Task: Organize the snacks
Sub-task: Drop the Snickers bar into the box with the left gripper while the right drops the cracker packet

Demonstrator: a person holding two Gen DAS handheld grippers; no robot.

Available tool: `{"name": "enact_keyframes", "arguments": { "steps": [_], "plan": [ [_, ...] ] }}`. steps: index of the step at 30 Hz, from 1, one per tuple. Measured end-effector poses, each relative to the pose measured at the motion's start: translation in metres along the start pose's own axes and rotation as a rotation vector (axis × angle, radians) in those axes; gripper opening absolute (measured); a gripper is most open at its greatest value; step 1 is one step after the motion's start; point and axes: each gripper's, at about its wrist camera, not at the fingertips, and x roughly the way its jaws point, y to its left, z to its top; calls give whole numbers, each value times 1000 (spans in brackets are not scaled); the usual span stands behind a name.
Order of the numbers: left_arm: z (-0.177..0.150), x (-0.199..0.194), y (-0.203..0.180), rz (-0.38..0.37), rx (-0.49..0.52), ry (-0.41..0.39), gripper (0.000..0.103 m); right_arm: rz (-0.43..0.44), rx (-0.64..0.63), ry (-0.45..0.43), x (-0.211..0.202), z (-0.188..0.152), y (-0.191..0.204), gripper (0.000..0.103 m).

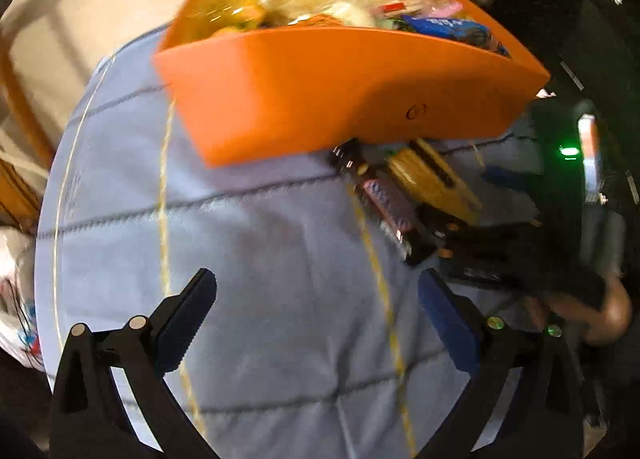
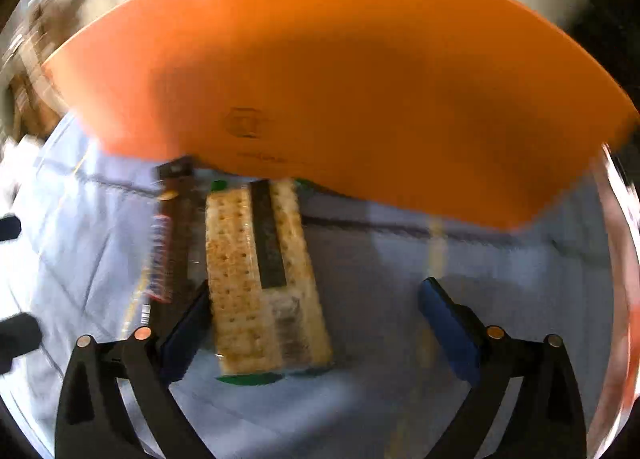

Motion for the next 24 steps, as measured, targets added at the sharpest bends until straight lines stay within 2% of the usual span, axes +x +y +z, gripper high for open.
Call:
{"name": "enact_keyframes", "arguments": {
  "steps": [1,3,5,7,8,9,12,14,15,16,17,18,19,20,21,22,24],
  "plan": [
    [6,5,-9,-14,17,-7,99,-13,6,-10,-3,-3,-4,78],
    [15,11,-26,-6,48,-36,99,-71,0,-20,-10,-8,-8,76],
    [17,23,-35,0,62,-47,99,-112,22,-21,-13,-16,-17,84],
    [19,38,-39,3,32,-12,99,-87,62,-16,-13,-23,-27,94],
    [21,46,-38,-8,7,5,99,-75,79,-15,-11,-26,-35,95],
    [23,55,-35,-5,-40,25,99,-54,87,-15,-12,-27,-40,95],
    [27,56,-21,-4,-194,-21,99,-49,78,-15,-8,-21,-48,100],
    [30,54,-23,36,-251,-16,98,-51,68,-10,-5,-17,-46,99],
    [29,53,-28,80,-228,-24,92,-43,74,-5,-5,-16,-46,96],
    [27,51,-32,100,-208,-50,78,-42,72,-6,-4,-11,-53,83],
    [26,47,-35,114,-200,-75,68,-26,58,-23,-9,-11,-48,48],
    [23,43,-37,144,-171,-80,55,-81,71,-31,-14,-11,-46,47],
    [21,40,-38,157,-143,-87,36,-117,86,-37,-20,-14,-51,47],
    [19,37,-41,142,-115,-89,24,-96,111,-39,-21,-16,-53,47],
    [16,33,-45,152,-94,-78,18,-69,142,-25,-20,-20,-55,47],
    [15,30,-46,146,-83,-73,17,-61,156,-24,-21,-23,-55,47],
    [11,23,-44,88,-100,-60,17,-50,166,-24,-28,-25,-54,47]
  ]
}}
